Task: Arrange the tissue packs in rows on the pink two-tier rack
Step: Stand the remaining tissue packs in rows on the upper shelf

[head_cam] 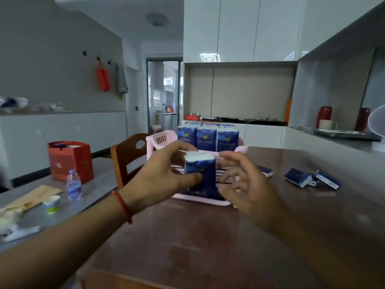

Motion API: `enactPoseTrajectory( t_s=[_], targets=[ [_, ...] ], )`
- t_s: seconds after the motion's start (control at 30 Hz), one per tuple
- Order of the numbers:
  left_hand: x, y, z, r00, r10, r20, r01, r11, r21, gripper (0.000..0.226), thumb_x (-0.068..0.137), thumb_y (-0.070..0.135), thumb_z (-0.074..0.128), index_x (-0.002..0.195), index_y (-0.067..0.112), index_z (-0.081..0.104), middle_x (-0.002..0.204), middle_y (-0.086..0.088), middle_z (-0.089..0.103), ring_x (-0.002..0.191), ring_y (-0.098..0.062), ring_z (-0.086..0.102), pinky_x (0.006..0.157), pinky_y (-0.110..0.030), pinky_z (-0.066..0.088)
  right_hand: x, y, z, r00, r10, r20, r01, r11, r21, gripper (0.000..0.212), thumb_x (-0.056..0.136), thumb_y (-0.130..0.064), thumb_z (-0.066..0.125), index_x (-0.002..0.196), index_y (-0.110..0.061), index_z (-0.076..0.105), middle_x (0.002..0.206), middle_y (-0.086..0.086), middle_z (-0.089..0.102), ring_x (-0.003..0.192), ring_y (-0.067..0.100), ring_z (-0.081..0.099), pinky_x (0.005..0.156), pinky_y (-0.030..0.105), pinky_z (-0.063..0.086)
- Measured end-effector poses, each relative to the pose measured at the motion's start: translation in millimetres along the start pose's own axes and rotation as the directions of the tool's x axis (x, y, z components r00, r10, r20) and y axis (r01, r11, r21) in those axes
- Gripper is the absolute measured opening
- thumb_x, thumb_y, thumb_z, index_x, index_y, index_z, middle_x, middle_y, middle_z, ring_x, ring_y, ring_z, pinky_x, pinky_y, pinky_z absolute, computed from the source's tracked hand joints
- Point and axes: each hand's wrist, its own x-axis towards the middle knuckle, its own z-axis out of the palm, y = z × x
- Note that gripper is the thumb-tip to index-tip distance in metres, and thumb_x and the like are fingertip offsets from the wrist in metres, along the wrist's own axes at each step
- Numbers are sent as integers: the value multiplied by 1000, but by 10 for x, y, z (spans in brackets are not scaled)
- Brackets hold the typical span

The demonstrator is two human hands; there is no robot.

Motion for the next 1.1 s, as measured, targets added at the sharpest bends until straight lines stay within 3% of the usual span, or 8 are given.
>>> enactPoseTrajectory(
  t_s=[0.13, 0.23, 0.4, 0.57, 0.67, 0.87, 0.97, 1.1],
  targets=[
    [381, -107, -659, 995, -25, -100, 24, 1000, -13, 41, 80, 9, 79, 109, 32, 60, 110, 1, 72, 104, -19, 70, 89, -46, 58, 241, 130, 248, 966, -198, -167, 158, 961, -225, 46, 88, 2, 66, 123, -26, 55, 108, -12, 63, 94, 6, 64, 75, 16, 54],
    [753, -225, -1044, 991, -45, -124, 46, 999, 3, 40, 82, 7, 76, 112, 25, 57, 109, -5, 71, 102, -24, 70, 86, -44, 59, 226, 374, 458, 954, -264, -140, 189, 897, -399, 46, 81, 10, 68, 115, -20, 60, 100, -20, 56, 86, -8, 58, 70, 4, 45],
    [1276, -411, -1204, 987, -127, -103, 138, 984, 114, 46, 84, 3, 71, 123, 16, 51, 115, -11, 64, 104, -24, 66, 74, -27, 54, 156, 549, 596, 961, -269, -57, 207, 844, -495, 49, 77, 8, 68, 109, -29, 60, 100, -24, 51, 88, -6, 56, 76, 10, 50],
    [1660, -717, -1056, 978, -207, -24, 208, 967, 149, 45, 84, 2, 71, 121, 15, 51, 116, -11, 61, 107, -27, 62, 84, -36, 57, 241, 547, 299, 832, -366, -417, 119, 852, -510, 33, 74, -7, 61, 106, -13, 60, 106, -10, 48, 96, 0, 51, 83, 14, 47],
    [1833, -871, -966, 972, -234, 25, 227, 959, 167, 43, 83, 0, 71, 117, 18, 52, 119, -12, 61, 108, -28, 64, 91, -42, 58, 277, 682, 159, 813, -218, -540, -42, 903, -428, 52, 69, -14, 61, 121, -9, 52, 121, 0, 42, 107, 23, 51, 91, 32, 44],
    [2036, -1107, -869, 952, -291, 95, 275, 949, 156, 38, 83, 6, 73, 113, 24, 56, 117, -6, 65, 104, -26, 68, 88, -44, 59, 367, 775, 226, 862, 86, -499, -182, 972, -147, 76, 82, 1, 75, 143, -21, 35, 114, -27, 48, 99, -18, 52, 73, 15, 43],
    [2065, -1186, -803, 949, -284, 140, 260, 951, 168, 44, 86, 6, 71, 125, 18, 54, 123, -5, 65, 113, -21, 62, 91, -36, 54, 386, 840, 266, 872, 151, -466, -229, 967, -116, 81, 82, 5, 73, 147, -22, 32, 118, -21, 51, 98, -9, 55, 74, 12, 41],
    [2095, -1240, -764, 947, -276, 165, 242, 949, 200, 44, 87, 7, 71, 126, 18, 53, 127, -4, 62, 119, -23, 58, 99, -43, 52, 390, 879, 301, 885, 175, -430, -245, 963, -112, 82, 82, 4, 71, 144, -32, 31, 115, -30, 49, 100, -3, 56, 78, 21, 44]
  ],
)
